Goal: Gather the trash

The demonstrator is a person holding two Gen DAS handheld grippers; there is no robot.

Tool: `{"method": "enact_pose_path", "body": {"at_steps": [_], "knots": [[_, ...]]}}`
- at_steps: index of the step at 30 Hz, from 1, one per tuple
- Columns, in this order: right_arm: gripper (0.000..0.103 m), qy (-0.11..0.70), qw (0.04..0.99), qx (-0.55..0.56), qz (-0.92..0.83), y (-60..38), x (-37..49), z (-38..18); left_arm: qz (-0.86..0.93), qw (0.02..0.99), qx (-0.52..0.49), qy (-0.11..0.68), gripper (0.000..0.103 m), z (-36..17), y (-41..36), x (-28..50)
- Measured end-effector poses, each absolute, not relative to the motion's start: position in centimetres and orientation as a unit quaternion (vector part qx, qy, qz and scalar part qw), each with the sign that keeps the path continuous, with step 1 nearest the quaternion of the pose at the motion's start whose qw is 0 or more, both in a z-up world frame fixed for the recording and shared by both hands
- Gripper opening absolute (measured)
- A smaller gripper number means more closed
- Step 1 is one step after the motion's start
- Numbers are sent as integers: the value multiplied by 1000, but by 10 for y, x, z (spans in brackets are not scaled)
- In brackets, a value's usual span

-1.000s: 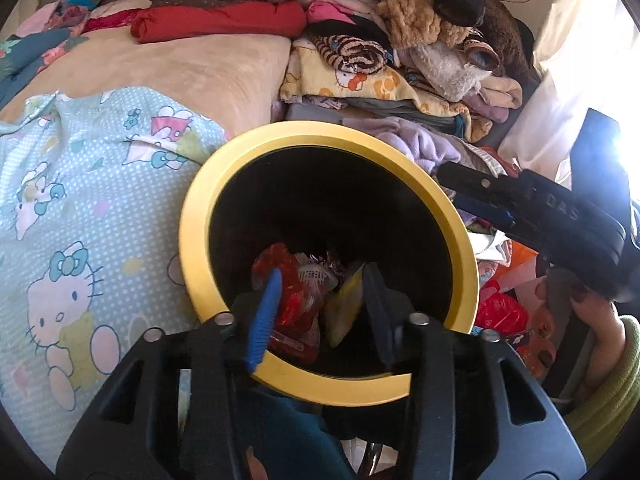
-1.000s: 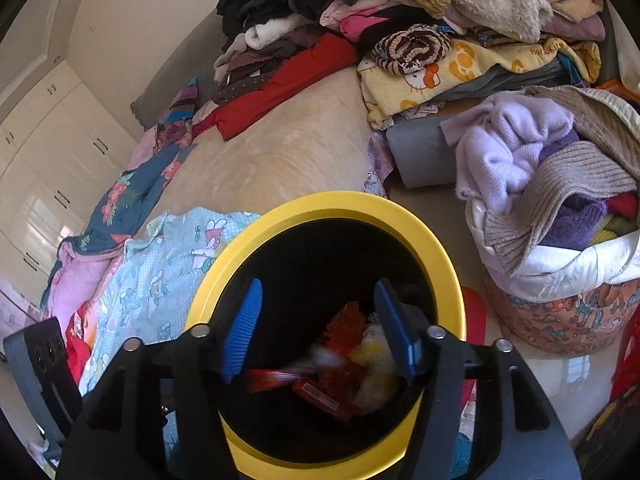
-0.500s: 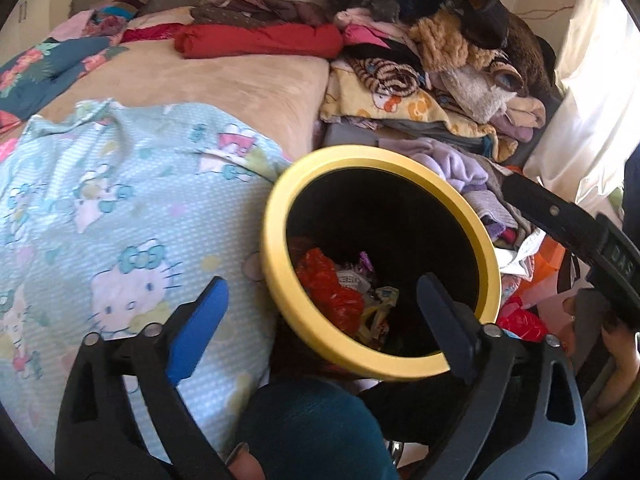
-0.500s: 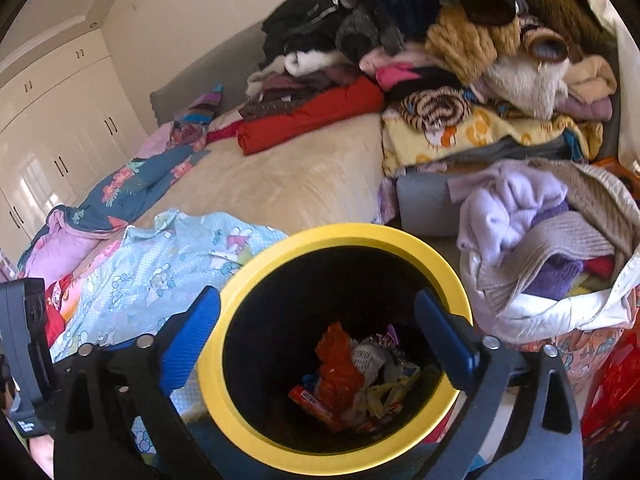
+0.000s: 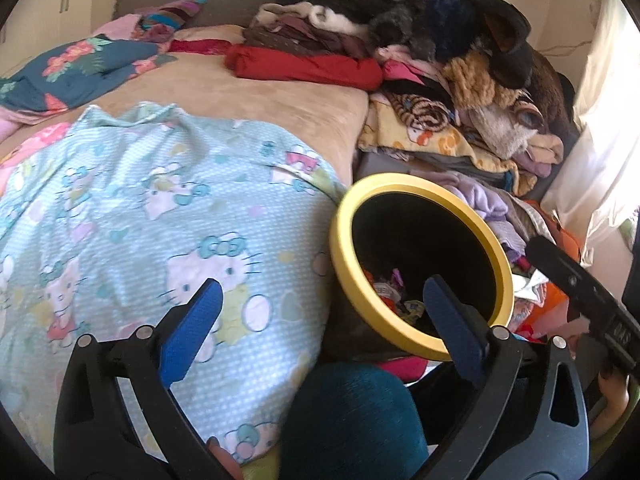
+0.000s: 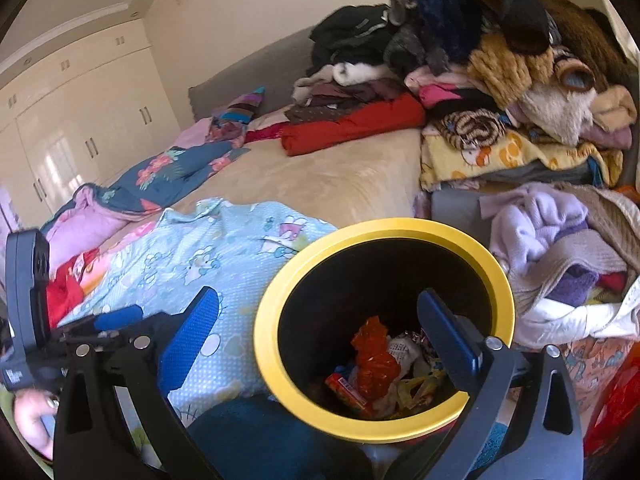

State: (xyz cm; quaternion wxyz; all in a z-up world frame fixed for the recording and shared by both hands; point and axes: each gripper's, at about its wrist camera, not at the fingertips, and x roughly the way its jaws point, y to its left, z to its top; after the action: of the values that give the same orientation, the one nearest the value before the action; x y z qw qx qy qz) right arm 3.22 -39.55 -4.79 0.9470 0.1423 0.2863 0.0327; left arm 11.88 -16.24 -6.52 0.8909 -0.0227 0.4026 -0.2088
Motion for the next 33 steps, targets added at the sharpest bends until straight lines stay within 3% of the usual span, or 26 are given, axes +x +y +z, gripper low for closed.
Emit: {"method": "enact_pose_path", "body": {"at_steps": [15,24,33], "knots": [[97,156,985,68,39,-329,-27,-22,-130,942,-5,310,92,-47,-115,70],[97,133,990,44,29,-317,-34,-24,-85,967,14,239,92,-40,-96,40],[97,125,991,45,-14,-326,-32,-28,-93,970,0,223,92,-36,-91,37]]}}
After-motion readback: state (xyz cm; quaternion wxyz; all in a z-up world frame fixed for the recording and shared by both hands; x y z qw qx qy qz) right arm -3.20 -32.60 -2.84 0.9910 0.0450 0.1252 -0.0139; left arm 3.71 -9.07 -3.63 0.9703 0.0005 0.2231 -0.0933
